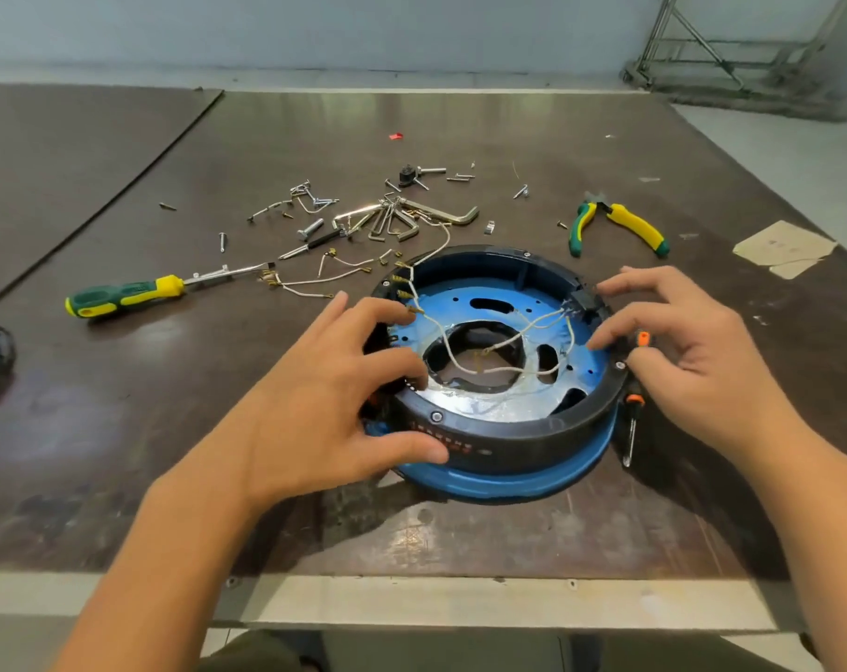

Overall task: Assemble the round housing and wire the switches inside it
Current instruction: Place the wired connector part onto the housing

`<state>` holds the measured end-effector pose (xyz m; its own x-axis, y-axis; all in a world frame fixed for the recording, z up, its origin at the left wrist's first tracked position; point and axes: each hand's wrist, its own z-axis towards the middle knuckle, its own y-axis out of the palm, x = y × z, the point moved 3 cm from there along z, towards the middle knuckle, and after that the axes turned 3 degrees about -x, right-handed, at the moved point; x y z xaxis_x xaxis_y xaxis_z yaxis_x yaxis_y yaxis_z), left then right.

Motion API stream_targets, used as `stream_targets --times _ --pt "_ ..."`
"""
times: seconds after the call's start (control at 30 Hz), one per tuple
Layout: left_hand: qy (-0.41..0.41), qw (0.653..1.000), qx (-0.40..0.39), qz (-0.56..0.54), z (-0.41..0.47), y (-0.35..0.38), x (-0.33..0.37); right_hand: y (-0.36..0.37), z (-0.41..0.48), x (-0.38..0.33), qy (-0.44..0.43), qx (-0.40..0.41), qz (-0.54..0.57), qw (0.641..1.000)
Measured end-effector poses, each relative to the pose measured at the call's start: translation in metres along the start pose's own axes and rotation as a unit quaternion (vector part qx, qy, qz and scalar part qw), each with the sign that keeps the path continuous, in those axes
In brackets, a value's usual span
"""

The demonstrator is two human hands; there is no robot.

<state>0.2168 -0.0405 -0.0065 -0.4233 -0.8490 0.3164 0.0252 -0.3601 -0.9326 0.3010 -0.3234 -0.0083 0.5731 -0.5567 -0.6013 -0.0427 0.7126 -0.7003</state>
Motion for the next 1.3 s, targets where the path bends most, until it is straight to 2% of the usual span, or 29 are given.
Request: stream_targets --times 0.1,0.27,0.4,0.5,0.6,0.73,0.83,0.93,1.03,1.2,1.3 --pt "0.012 0.997 0.057 0.045 0.006 0.006 0.017 0.001 0.001 -0.012 -0.038 0.045 0.004 0.998" --pt "0.037 0.988 0.118 0.088 0.016 0.027 0.057 0.019 0.001 -0.046 -0.12 0.008 -0.001 0.993" --pt "0.033 0.987 0.122 0.098 0.016 0.031 0.066 0.021 0.0 -0.054 -0.108 -0.043 0.01 0.993" --pt "0.044 0.992 0.093 0.074 0.016 0.027 0.059 0.021 -0.001 -0.054 -0.104 -0.09 0.004 0.99" --pt "0.059 0.995 0.053 0.055 0.016 0.023 0.05 0.018 0.0 -0.05 -0.127 -0.068 0.003 0.99" --pt "0.074 0.997 0.024 0.013 0.013 0.016 0.038 0.004 0.0 -0.031 -0.102 -0.028 -0.02 0.994" --pt "0.071 0.997 0.012 0.0 0.009 0.01 0.029 0.0 -0.001 -0.014 -0.08 -0.043 -0.036 0.995" --pt "0.071 0.997 0.001 -0.002 0.005 0.0 0.016 0.001 -0.002 -0.014 -0.097 -0.055 -0.032 0.993" --pt "0.06 0.998 0.019 -0.006 -0.003 -0.013 -0.004 0.007 -0.003 -0.033 -0.118 -0.077 0.006 0.99" --pt "-0.014 0.993 0.117 -0.024 -0.014 -0.037 -0.025 0.032 -0.01 -0.071 -0.135 -0.168 0.028 0.976" --pt "0.013 0.992 0.104 -0.072 -0.006 -0.033 -0.001 0.044 -0.013 -0.089 -0.146 -0.177 0.04 0.973"
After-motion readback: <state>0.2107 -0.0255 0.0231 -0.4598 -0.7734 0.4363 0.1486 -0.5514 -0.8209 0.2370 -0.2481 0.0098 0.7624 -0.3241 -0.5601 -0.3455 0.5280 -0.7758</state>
